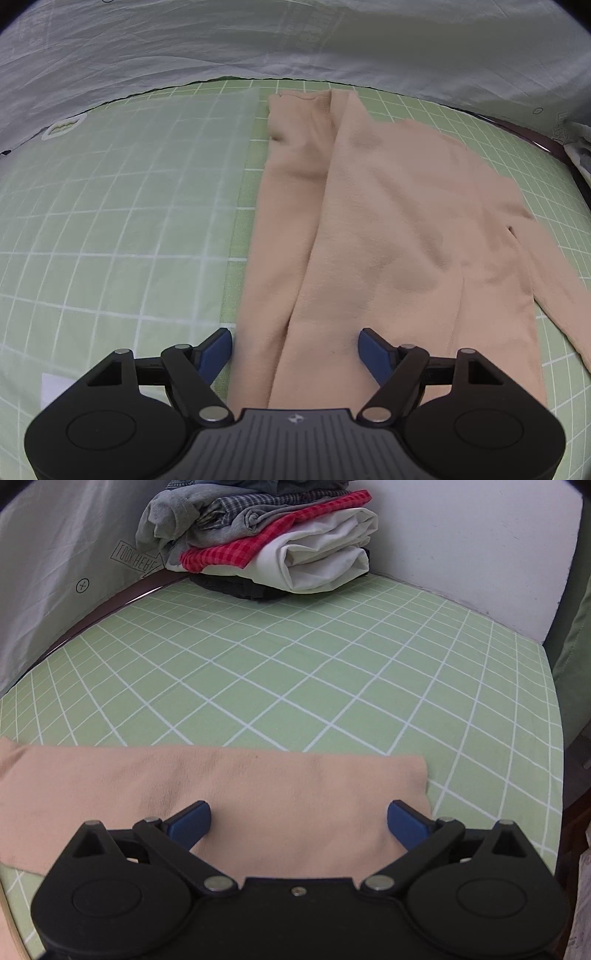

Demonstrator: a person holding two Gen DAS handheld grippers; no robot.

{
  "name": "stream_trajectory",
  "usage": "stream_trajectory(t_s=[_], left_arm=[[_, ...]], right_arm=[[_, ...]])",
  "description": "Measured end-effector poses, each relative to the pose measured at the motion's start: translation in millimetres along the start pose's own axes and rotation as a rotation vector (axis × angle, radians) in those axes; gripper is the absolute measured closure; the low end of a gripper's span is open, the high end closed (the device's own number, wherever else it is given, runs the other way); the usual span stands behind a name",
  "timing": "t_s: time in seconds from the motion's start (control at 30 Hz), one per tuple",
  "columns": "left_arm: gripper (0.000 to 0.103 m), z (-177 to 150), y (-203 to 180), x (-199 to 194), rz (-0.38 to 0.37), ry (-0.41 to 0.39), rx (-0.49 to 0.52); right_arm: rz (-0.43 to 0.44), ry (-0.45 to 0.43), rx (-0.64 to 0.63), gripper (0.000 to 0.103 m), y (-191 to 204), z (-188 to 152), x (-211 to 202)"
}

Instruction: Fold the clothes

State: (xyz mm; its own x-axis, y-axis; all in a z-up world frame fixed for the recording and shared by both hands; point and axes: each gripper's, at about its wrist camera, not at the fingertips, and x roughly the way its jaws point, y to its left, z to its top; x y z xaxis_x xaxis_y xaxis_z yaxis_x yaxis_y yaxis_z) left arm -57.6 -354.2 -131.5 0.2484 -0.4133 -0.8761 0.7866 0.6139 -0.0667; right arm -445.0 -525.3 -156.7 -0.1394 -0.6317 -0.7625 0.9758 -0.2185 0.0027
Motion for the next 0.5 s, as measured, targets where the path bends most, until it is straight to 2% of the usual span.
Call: stream_trajectory(t_s=[0.3,0.37,0.4,0.43,0.47,0.5], left_arm=[[0.020,0.2,-3.6,-0.5,0.020,-0.001,-0.005],[0.019,0.0,-3.7,-0.5,0.024,-0.001,-0.007],[0.019,0.1,-3.8,-0.4,0.025,-0.001,-0.007],[0.019,0.3,-4.4,-0.2,0.025,-0.001,-0.007],[0.019,0.5,-4.9,0.0,0.024,-0.001,-0.007],[0.019,0.5,-4.9,0.1,0.024,-0.001,-0.006]], right_arm=[[0.050,-0.011,-0.038,0.000,11.6,3.8,-2.6],[0.068,-0.018,-0.051,0.003,13.3,4.3,-3.9],[0.077,-0.022,-0.057,0.011,14.1,4.6,-4.6],[0.085,-0.026,-0.064,0.023,15.0,4.8,-5.3],[0.094,-0.029,-0.071,0.029,15.9,5.1,-6.0],[0.103,-0.033,-0.074,0.041,16.5,5.8,-6.5]])
